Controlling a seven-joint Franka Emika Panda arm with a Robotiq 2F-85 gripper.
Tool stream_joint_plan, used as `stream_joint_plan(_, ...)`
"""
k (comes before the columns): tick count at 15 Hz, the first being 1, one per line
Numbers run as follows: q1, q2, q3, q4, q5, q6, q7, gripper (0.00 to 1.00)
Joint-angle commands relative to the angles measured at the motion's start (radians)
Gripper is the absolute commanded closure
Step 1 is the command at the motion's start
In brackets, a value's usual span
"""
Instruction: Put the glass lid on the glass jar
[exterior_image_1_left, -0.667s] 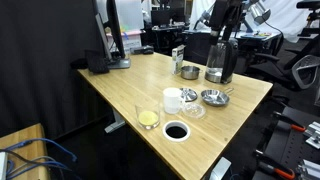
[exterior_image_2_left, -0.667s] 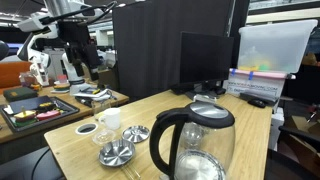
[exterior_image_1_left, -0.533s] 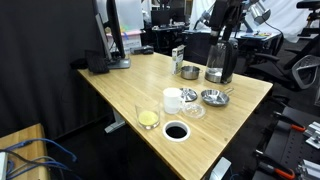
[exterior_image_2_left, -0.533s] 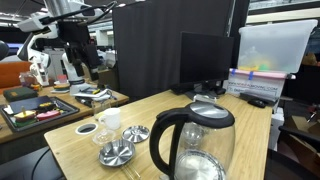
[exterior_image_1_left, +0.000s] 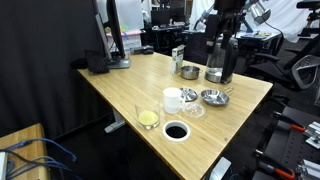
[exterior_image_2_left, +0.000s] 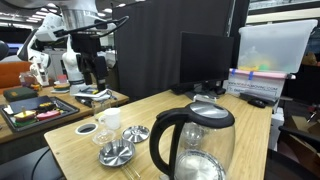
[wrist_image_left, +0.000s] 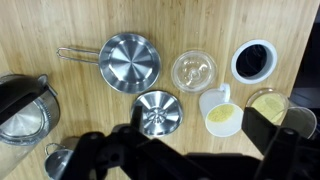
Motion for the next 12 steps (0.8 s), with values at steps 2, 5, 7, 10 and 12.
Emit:
stream_joint_plan(2,0.001,0.106,0.01,0.022,-0.021,-0.019,0.025,0.0)
stream_joint_plan(5,0.009,0.114,0.004,0.002,-0.017,-0.002,0.022,0.0)
stream_joint_plan(7,0.009,0.128,0.006,0.006,-0.023,-0.002,0.03,0.0)
stream_joint_plan(10,0.009,0.125,0.007,0.007,-0.023,-0.002,0.03,0.0)
stream_joint_plan(12,0.013,0.145,0.011,0.012,-0.027,0.012,0.021,0.0)
